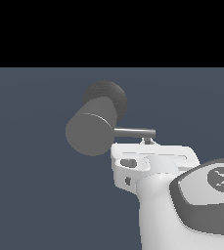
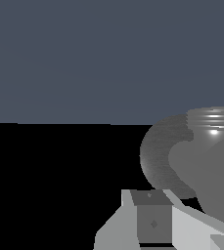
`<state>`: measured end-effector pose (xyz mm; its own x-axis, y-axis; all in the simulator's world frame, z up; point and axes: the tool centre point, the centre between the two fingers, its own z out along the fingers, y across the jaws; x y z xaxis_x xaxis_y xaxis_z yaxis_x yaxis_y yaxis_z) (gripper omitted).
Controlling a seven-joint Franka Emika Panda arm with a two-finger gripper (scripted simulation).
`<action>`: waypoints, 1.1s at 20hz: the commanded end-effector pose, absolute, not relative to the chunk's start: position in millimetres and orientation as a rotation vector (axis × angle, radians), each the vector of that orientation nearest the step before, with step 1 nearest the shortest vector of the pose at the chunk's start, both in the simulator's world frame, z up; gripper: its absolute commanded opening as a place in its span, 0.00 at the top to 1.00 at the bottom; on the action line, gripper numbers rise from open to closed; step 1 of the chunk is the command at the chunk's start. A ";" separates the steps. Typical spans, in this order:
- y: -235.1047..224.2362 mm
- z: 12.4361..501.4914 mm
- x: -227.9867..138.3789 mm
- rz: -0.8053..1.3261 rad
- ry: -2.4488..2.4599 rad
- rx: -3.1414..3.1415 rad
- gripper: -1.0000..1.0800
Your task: Turn on the faucet by rotating a designated handle.
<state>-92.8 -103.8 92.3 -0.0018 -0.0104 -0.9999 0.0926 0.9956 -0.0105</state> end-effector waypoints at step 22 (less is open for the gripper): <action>-110.2 143.9 -93.9 -0.095 1.599 0.076 1.00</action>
<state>-97.1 -126.1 120.1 -0.0694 -0.0106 -0.9975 0.1328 0.9909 -0.0198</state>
